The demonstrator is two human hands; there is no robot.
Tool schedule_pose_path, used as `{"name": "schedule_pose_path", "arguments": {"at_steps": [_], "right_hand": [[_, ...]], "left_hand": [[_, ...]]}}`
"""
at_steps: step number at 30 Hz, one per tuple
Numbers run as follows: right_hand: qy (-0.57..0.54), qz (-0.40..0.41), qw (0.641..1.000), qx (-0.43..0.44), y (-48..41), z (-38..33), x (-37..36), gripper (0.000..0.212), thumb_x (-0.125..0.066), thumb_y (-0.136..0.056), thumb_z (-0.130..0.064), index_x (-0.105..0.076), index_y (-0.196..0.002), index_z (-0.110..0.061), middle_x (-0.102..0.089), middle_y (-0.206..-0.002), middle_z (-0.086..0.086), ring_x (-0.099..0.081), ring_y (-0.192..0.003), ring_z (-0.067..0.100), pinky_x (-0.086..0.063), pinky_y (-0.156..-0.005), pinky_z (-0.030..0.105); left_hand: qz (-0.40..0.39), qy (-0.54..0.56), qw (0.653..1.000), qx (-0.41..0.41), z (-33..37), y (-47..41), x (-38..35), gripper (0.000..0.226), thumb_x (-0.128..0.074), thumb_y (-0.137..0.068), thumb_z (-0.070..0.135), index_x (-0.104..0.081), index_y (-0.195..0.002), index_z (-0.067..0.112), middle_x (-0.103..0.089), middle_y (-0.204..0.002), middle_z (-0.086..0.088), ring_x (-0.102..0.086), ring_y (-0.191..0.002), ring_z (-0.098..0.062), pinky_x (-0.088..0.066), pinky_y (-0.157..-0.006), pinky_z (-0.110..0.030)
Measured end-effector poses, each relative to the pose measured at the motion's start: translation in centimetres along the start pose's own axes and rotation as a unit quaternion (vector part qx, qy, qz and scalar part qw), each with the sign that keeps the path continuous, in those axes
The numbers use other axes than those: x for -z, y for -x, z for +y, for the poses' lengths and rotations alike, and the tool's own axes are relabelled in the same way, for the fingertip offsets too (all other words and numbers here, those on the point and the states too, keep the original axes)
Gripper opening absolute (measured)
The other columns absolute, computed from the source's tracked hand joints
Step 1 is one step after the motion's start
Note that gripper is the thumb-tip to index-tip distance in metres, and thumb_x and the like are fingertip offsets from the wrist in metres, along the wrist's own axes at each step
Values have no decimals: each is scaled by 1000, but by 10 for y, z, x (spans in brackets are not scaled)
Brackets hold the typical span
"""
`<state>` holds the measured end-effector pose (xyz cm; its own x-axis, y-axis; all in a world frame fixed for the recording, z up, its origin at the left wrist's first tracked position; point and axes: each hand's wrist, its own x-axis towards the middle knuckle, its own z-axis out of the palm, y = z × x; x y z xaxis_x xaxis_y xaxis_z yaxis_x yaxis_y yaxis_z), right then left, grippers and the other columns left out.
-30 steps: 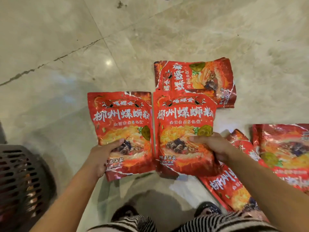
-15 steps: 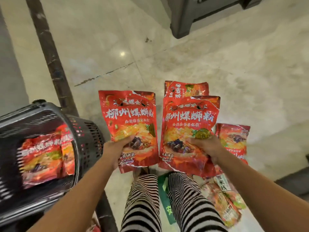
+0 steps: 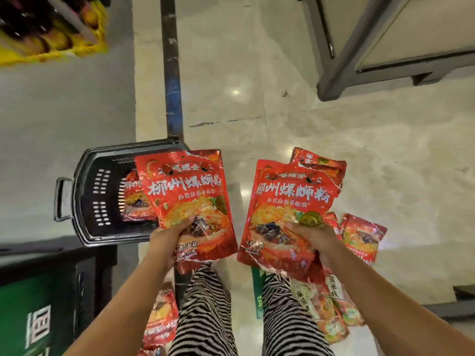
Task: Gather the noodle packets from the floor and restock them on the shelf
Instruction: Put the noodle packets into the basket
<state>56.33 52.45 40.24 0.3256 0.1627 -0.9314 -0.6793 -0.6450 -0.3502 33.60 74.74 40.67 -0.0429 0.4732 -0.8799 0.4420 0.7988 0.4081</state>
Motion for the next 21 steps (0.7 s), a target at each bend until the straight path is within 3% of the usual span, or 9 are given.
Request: {"name": "schedule_pose_path", "arguments": {"at_steps": [2,3,6,9,12,15,17,21], "right_hand": [[-3,-15,1000,16,10,-12,-34,35,-81,-77,-19,-59,-100,-6,-61,-85,3,-54,-69,16,-43,-67,25],[0,-16,1000,18,8,-16,-52,35,-82,-75,-20,-59,-99,-8,-59,-79,2,-51,-64,13,-43,-63,24],[23,-11,999,30,2,-33,-116,47,-89,-64,-27,-59,-94,-5,-66,-89,6,-61,-74,21,-50,-67,30],[25,-2,999,45,-7,-44,-189,28,-87,-71,-18,-62,-84,-11,-67,-83,1,-64,-75,17,-50,-62,26],[42,11,998,51,-18,-52,-266,34,-88,-68,-14,-70,-96,-8,-74,-97,9,-70,-82,23,-57,-69,32],[69,17,996,62,-37,-57,-330,30,-90,-67,-14,-70,-90,-17,-74,-98,9,-71,-87,25,-58,-83,45],[86,25,994,66,-52,-56,-360,32,-90,-67,-17,-70,-91,-19,-74,-98,7,-71,-89,25,-57,-87,46],[94,42,993,48,-81,-51,-392,46,-90,-67,-20,-70,-107,-13,-73,-101,7,-70,-91,26,-57,-87,44]], "left_hand": [[18,16,1000,-2,9,-6,37,87,-94,-39,32,-62,-114,4,-74,-101,-18,-71,-94,-39,-55,-92,-53],[31,22,999,-2,15,-13,56,83,-95,-43,31,-62,-114,4,-74,-102,-18,-70,-95,-39,-54,-92,-54],[60,12,998,6,37,-43,114,60,-90,-64,24,-64,-113,1,-73,-100,-20,-70,-94,-40,-56,-88,-53],[96,3,995,15,66,-83,167,40,-87,-73,19,-61,-100,4,-71,-93,-20,-70,-82,-36,-59,-76,-46],[112,-11,994,17,90,-126,216,36,-89,-70,18,-58,-87,9,-71,-95,-20,-71,-84,-37,-58,-84,-52],[106,-22,994,25,108,-161,249,37,-89,-70,18,-59,-90,8,-71,-92,-18,-71,-83,-36,-57,-85,-50],[103,-35,994,24,116,-183,260,35,-89,-70,19,-58,-85,10,-70,-90,-16,-71,-82,-35,-58,-85,-49],[83,-50,995,39,120,-221,264,31,-87,-73,16,-59,-84,9,-69,-83,-13,-69,-71,-31,-58,-71,-40]]}}
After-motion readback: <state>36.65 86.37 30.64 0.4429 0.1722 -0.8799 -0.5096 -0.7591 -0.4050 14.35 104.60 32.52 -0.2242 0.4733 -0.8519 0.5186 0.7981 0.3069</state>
